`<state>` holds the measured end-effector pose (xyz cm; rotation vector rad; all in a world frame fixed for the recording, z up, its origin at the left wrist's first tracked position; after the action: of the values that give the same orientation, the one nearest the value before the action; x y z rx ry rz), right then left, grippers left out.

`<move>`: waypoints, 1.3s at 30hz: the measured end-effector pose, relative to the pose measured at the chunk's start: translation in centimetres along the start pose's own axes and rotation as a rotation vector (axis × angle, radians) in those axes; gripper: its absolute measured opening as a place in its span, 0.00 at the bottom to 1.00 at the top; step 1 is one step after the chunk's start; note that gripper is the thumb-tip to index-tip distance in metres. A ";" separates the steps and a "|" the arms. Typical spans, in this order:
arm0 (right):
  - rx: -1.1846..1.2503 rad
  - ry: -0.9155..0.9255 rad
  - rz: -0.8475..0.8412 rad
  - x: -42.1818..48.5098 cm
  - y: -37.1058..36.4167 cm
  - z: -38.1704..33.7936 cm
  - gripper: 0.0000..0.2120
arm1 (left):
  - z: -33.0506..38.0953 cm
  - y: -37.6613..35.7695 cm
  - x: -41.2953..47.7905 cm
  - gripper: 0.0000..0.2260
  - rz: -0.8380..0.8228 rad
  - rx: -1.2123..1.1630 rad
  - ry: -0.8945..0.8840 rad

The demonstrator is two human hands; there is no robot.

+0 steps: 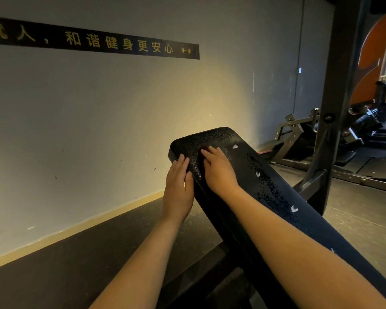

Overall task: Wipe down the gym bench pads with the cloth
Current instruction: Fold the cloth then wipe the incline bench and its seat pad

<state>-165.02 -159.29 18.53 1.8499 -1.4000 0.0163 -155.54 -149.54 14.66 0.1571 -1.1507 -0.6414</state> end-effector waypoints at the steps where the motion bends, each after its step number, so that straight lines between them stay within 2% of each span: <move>1: -0.027 -0.017 0.019 -0.1 -0.2 -0.4 0.20 | 0.2 0.0 0.0 0.20 0.003 0.005 0.009; 5: 0.025 0.116 -0.003 -3.6 -0.4 -1.5 0.20 | 1.1 0.4 0.8 0.19 0.055 0.010 0.056; 8: 0.026 0.217 -0.061 -4.1 0.4 -0.3 0.20 | 2.6 -0.1 1.6 0.19 0.037 0.048 0.001; 10: -0.016 0.170 -0.054 -1.9 1.0 1.2 0.20 | 2.9 -1.0 1.6 0.20 -0.028 0.109 -0.066; 14: -0.080 -0.077 0.048 1.7 2.6 4.3 0.20 | 2.0 -1.5 0.9 0.19 -0.043 0.197 -0.128; 16: -0.116 -0.028 0.051 0.9 2.0 3.5 0.21 | 2.2 -1.1 1.4 0.18 0.006 0.208 -0.102; 18: -0.112 0.116 0.012 -0.5 1.0 2.2 0.21 | 2.8 -0.8 3.1 0.17 0.052 0.242 -0.029; 20: -0.071 0.187 -0.032 -0.6 0.8 2.0 0.20 | 3.6 -1.2 5.5 0.17 0.007 0.301 0.019; 24: -0.091 0.052 -0.022 4.8 2.4 5.4 0.20 | 4.3 -3.9 8.1 0.20 -0.186 0.562 -0.096; 27: -0.091 -0.090 0.061 7.5 4.1 8.0 0.20 | 3.7 -4.5 8.0 0.21 -0.200 0.650 -0.121; 29: -0.105 -0.088 0.076 6.9 3.8 7.3 0.20 | 3.8 -4.7 7.9 0.21 -0.204 0.697 -0.137; 34: 0.035 0.137 -0.050 3.2 2.0 4.0 0.20 | 4.3 -4.8 7.5 0.20 -0.229 0.717 -0.123; 36: 0.014 0.113 -0.080 4.4 2.7 5.1 0.20 | 4.1 -4.8 7.3 0.21 -0.237 0.709 -0.109; 39: -0.038 -0.031 -0.021 6.7 4.3 7.9 0.20 | 3.9 -4.8 7.1 0.21 -0.230 0.664 -0.094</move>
<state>-169.37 -169.63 18.68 1.8410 -1.3921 -0.0495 -159.05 -156.47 19.87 0.8408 -1.4176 -0.4479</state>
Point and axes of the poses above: each hand's wrist, its own x-axis towards the middle knuckle, its own y-axis out of the back of the hand, z = x × y, the point moved 6 cm from there along x, towards the middle knuckle, and after that the axes turned 13 degrees about -y, right-handed, at the moved point
